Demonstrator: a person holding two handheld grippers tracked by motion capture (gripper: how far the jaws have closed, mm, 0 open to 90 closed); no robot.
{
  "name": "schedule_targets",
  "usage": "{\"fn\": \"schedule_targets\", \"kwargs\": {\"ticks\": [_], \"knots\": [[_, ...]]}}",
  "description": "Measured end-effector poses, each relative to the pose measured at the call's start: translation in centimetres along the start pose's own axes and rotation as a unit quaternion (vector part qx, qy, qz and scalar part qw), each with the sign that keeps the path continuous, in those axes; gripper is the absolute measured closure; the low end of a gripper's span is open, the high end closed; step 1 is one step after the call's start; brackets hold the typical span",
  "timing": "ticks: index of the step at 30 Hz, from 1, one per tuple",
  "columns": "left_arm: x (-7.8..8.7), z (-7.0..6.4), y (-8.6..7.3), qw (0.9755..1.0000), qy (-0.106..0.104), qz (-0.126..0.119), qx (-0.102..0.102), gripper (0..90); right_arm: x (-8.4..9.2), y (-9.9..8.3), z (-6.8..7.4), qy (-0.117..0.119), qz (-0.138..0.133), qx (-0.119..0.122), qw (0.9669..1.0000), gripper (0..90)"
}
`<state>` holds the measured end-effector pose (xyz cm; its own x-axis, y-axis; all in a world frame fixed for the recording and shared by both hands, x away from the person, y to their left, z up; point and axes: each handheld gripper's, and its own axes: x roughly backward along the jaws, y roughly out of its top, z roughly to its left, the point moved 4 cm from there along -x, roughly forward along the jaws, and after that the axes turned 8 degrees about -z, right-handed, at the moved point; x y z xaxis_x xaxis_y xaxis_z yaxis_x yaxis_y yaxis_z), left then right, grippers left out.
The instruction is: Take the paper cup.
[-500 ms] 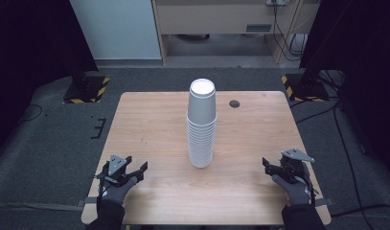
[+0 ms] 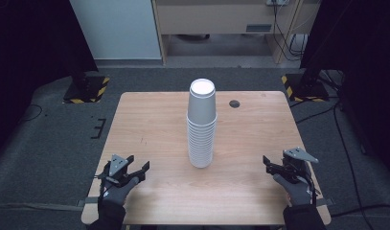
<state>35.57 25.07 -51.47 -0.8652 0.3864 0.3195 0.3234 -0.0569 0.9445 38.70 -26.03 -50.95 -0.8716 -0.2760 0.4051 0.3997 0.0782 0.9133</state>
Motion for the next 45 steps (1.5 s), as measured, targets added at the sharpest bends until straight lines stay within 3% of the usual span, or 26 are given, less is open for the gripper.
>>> {"fn": "schedule_targets", "kwargs": {"ticks": [8,19,35,45], "knots": [[-0.1,-0.1,0.0,1.0,-0.003,0.0,-0.001,27.3,0.9,1.7,0.6,0.016,-0.031,-0.019,0.9992,16.3],[-0.2,-0.3,0.0,1.0,-0.006,0.001,-0.004,27.2,1.7,3.2,1.1,0.029,-0.048,-0.002,0.9984,15.4],[-0.3,-0.4,0.0,1.0,-0.005,0.001,-0.006,27.1,3.0,6.6,3.2,0.067,-0.093,-0.006,0.9934,14.3],[-0.3,-0.2,0.0,1.0,-0.001,0.001,-0.003,27.0,3.4,9.9,4.4,0.083,-0.127,-0.009,0.9884,13.9]]}}
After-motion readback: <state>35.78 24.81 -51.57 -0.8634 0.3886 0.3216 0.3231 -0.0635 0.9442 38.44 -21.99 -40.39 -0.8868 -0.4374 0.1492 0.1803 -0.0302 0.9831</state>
